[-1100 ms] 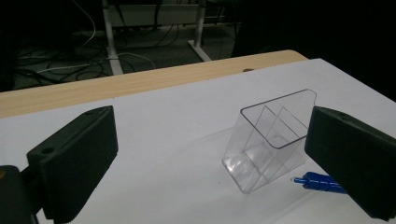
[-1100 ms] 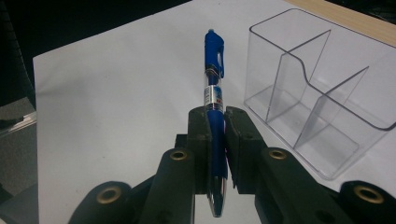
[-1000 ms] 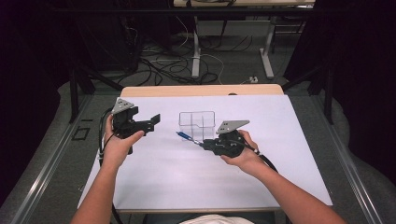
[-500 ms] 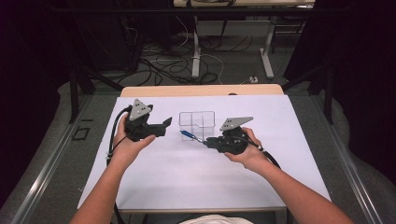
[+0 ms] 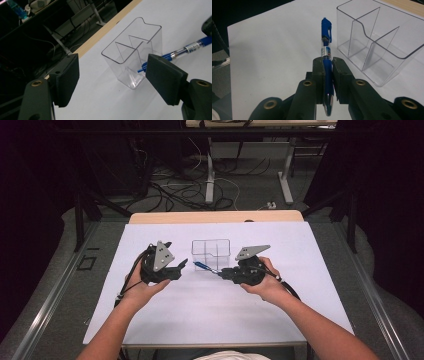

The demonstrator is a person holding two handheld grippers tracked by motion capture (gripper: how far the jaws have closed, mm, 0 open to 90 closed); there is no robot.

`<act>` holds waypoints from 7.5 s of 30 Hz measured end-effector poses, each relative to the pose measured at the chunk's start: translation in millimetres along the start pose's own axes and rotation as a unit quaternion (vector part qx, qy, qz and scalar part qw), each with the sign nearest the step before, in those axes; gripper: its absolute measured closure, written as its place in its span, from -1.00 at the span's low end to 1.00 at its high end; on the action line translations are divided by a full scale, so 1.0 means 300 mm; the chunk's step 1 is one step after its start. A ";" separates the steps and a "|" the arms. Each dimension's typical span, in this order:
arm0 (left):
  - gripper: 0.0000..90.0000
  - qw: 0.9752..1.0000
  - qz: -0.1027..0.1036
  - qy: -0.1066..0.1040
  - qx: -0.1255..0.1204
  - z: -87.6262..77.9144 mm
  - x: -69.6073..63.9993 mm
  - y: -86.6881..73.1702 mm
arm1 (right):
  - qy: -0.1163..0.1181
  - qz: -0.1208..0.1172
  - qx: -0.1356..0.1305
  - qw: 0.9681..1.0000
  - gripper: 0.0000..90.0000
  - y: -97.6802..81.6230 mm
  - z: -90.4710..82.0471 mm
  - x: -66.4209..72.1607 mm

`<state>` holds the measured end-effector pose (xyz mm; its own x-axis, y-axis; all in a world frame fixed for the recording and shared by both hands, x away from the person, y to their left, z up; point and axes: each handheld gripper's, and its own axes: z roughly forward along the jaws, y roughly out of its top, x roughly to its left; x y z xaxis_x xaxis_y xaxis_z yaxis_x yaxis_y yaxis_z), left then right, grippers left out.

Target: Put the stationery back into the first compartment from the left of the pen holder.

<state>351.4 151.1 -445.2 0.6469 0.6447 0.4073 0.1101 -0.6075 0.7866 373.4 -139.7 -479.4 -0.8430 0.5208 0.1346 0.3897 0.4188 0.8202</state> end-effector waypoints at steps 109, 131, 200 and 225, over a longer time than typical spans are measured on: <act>0.76 0.910 0.403 0.017 0.091 0.051 -0.349 -0.085 | 0.045 -0.041 0.040 0.997 0.28 -0.018 0.085 0.092; 0.76 0.971 0.229 -0.015 0.067 0.043 -0.241 -0.046 | 0.002 -0.015 0.026 1.000 -0.48 -0.114 0.015 0.027; 0.76 0.946 -0.307 -0.058 -0.091 0.294 0.086 0.029 | -0.143 0.085 0.011 0.986 -1.00 -0.246 -0.107 -0.146; 0.75 0.961 -0.268 -0.055 -0.030 0.344 0.037 0.010 | -0.132 0.084 0.015 0.988 -0.96 -0.250 -0.098 -0.140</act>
<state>436.7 108.4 -486.2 0.5853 0.8029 -0.1127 0.4086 -0.1720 0.8964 368.7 -215.0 -530.3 -0.6414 0.7587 0.1138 0.5292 0.3301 0.7817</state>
